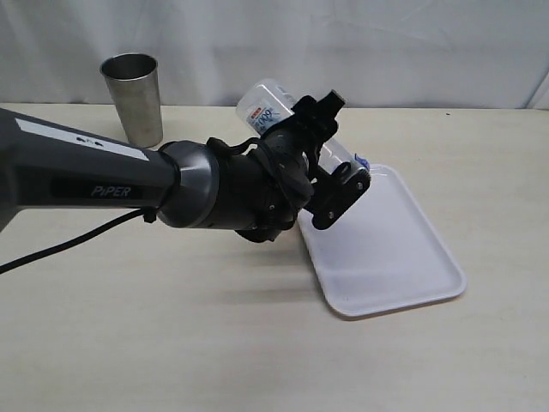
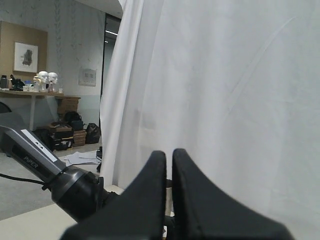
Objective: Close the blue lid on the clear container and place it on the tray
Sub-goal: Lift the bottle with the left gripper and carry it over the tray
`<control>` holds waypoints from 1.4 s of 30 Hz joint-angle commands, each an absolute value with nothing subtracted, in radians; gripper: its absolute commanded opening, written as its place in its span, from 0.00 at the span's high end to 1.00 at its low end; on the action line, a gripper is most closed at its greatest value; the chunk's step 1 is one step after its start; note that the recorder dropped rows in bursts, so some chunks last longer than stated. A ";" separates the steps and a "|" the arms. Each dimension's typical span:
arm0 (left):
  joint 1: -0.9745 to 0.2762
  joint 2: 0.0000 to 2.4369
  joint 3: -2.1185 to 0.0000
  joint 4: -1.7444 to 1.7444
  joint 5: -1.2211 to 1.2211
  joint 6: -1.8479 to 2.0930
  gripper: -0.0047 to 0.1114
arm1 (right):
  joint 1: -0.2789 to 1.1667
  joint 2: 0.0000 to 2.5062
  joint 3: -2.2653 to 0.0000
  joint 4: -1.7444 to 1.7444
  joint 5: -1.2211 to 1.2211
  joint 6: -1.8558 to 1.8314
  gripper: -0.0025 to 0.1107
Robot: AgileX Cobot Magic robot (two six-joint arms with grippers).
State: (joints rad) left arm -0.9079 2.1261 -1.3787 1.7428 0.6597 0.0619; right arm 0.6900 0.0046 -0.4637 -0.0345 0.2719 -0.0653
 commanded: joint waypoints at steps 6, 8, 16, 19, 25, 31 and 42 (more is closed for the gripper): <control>-0.912 2.118 -1.398 1.744 0.597 0.056 0.96 | 0.694 0.000 -0.460 -0.035 0.266 -0.063 0.94; -0.912 2.118 -1.398 1.744 0.587 0.061 0.96 | 0.694 0.000 -0.460 -0.035 0.266 -0.063 0.94; -0.912 2.118 -1.398 1.744 0.355 -0.196 0.96 | 0.694 0.000 -0.460 -0.035 0.266 -0.063 0.94; -0.884 2.118 -1.398 1.744 0.142 -0.331 0.96 | 0.694 0.000 -0.460 -0.035 0.266 -0.063 0.94; -0.800 2.118 -1.400 1.699 -0.179 -0.461 0.96 | 0.694 0.000 -0.460 -0.035 0.266 -0.063 0.94; -0.713 2.118 -1.444 1.286 -0.553 -0.458 0.96 | 0.694 0.000 -0.460 -0.035 0.266 -0.063 0.94; -0.692 2.218 -1.445 0.712 -0.979 -0.460 0.96 | 0.694 0.000 -0.460 -0.035 0.266 -0.063 0.94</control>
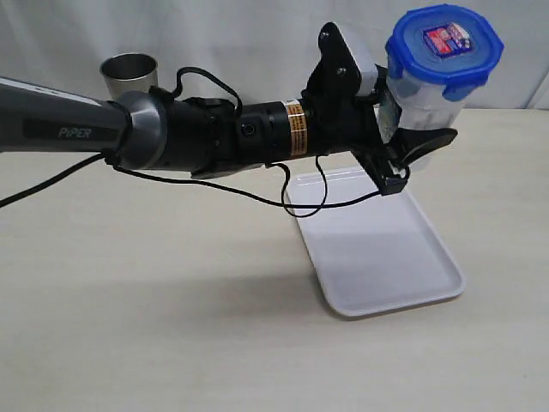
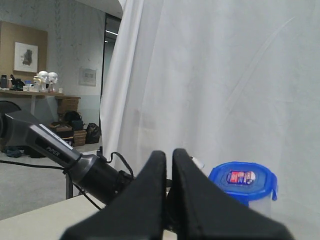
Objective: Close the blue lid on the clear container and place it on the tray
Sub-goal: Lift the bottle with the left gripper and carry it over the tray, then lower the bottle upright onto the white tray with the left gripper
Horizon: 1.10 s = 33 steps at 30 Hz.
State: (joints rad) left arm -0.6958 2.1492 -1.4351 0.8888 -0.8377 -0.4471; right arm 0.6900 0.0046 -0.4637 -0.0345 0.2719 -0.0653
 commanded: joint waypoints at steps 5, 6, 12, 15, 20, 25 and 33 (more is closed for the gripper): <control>-0.692 2.319 -1.451 0.605 -1.025 -0.503 0.96 | 0.694 0.000 -0.460 -0.035 0.266 -0.063 0.94; -0.692 2.338 -1.458 0.605 -1.025 -0.511 0.96 | 0.694 0.000 -0.460 -0.035 0.266 -0.063 0.94; -0.692 2.409 -1.467 0.631 -1.017 -0.528 0.96 | 0.694 0.000 -0.460 -0.035 0.266 -0.063 0.94; -0.692 2.431 -1.469 0.633 -0.967 -0.528 0.96 | 0.694 0.000 -0.460 -0.035 0.266 -0.063 0.94; -0.692 2.450 -1.469 0.633 -0.872 -0.528 0.96 | 0.694 0.000 -0.460 -0.035 0.266 -0.063 0.94; -0.692 2.448 -1.469 0.643 -0.787 -0.528 0.96 | 0.694 0.000 -0.460 -0.035 0.266 -0.063 0.94; -0.692 2.446 -1.469 0.675 -0.801 -0.495 0.60 | 0.694 0.000 -0.460 -0.035 0.266 -0.063 0.94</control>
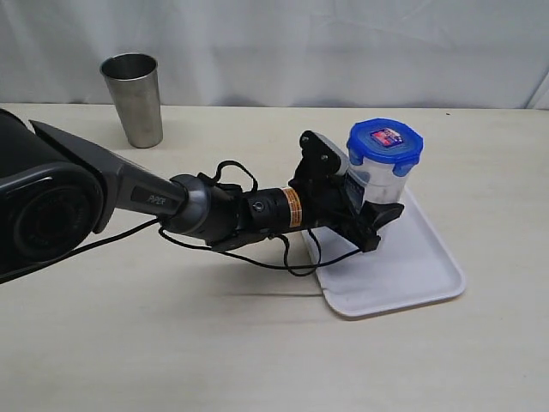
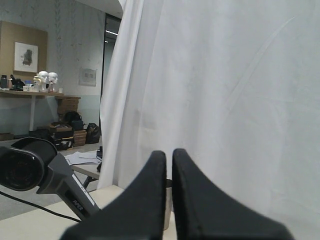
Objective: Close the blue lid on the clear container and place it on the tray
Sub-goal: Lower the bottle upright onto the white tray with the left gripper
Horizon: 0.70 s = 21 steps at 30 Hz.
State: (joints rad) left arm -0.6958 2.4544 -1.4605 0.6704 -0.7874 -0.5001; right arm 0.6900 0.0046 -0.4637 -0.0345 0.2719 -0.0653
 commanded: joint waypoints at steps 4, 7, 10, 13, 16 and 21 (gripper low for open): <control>-0.692 2.444 -1.469 0.647 -0.756 -0.495 0.08 | 0.694 0.000 -0.460 -0.035 0.266 -0.063 0.94; -0.692 2.444 -1.469 0.668 -0.742 -0.495 0.06 | 0.694 0.000 -0.460 -0.035 0.266 -0.063 0.94; -0.692 2.444 -1.469 0.672 -0.747 -0.495 0.06 | 0.694 0.000 -0.460 -0.035 0.266 -0.063 0.94; -0.692 2.443 -1.469 0.672 -0.754 -0.500 0.06 | 0.694 0.000 -0.460 -0.035 0.266 -0.063 0.94; -0.692 2.441 -1.469 0.672 -0.744 -0.505 0.06 | 0.689 0.000 -0.460 -0.035 0.267 -0.063 0.94; -0.692 2.439 -1.469 0.672 -0.734 -0.505 0.06 | 0.653 0.000 -0.460 -0.033 0.267 -0.063 0.94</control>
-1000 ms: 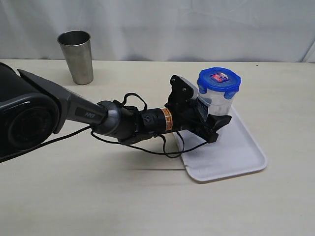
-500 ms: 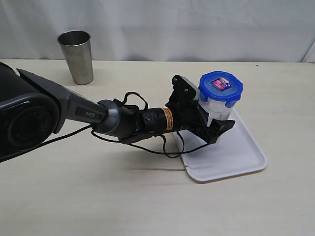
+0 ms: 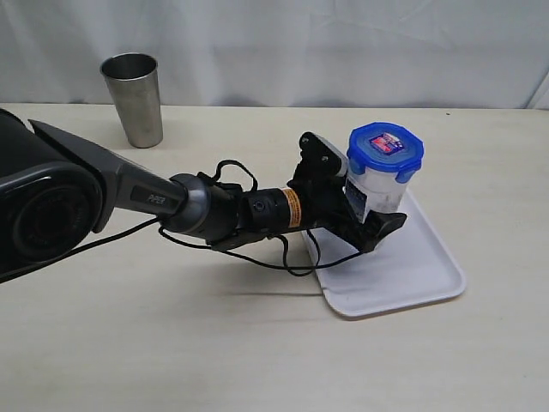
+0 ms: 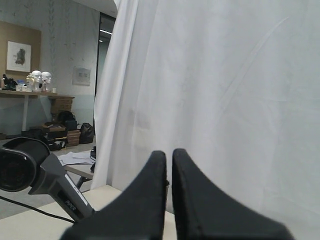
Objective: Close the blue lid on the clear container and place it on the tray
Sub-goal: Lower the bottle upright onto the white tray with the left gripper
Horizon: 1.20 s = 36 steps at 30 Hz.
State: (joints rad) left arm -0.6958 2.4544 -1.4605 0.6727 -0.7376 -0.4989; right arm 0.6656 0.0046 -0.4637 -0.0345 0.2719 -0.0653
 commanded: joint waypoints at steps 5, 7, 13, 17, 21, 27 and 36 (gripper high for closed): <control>-0.692 2.440 -1.469 0.724 -0.744 -0.559 0.06 | 0.574 0.000 -0.460 -0.033 0.267 -0.063 0.94; -0.692 2.435 -1.469 0.722 -0.740 -0.572 0.06 | 0.533 0.000 -0.460 -0.033 0.267 -0.063 0.94; -0.692 2.371 -1.456 0.878 -0.714 -0.582 0.06 | 0.514 0.000 -0.460 -0.033 0.267 -0.063 0.94; -0.688 2.340 -1.439 0.901 -0.698 -0.656 0.06 | 0.514 0.000 -0.460 -0.033 0.267 -0.063 0.94; -0.674 2.338 -1.439 0.903 -0.681 -0.684 0.06 | 0.514 0.000 -0.460 -0.033 0.267 -0.063 0.94; -0.670 2.338 -1.439 0.974 -0.633 -0.708 0.06 | 0.514 0.000 -0.460 -0.033 0.267 -0.063 0.94; -0.645 2.338 -1.439 1.047 -0.625 -0.764 0.06 | 0.514 0.000 -0.460 -0.033 0.267 -0.063 0.94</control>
